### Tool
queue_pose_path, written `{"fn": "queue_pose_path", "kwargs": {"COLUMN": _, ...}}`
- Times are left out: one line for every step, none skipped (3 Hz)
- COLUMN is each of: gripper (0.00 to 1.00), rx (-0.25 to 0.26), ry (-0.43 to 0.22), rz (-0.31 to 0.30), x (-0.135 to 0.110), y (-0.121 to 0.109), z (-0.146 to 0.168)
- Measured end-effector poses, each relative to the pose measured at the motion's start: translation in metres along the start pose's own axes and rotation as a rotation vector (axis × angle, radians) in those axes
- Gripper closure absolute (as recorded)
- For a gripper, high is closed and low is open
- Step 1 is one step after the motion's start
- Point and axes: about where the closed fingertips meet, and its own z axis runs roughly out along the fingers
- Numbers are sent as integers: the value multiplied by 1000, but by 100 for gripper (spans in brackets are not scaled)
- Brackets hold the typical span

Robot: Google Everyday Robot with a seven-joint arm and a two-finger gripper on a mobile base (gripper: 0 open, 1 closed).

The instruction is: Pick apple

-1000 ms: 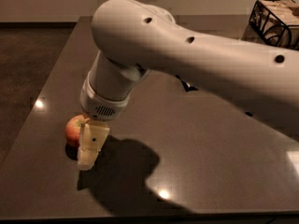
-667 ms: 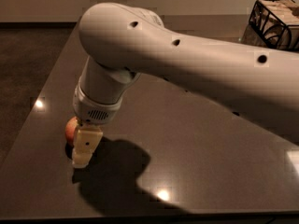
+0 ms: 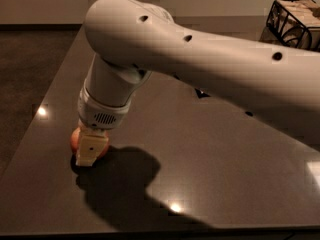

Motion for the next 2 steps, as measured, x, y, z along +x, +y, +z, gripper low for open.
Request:
{"fn": "queue_pose_path", "kwargs": {"gripper": 87, "rx": 4, "ry": -26, "rz": 28, "x": 11, "y": -12, "z": -28}}
{"fn": "queue_pose_path", "kwargs": {"gripper": 100, "rx": 43, "ry": -79, "rz": 54, "x": 23, "y": -31, "z": -79}}
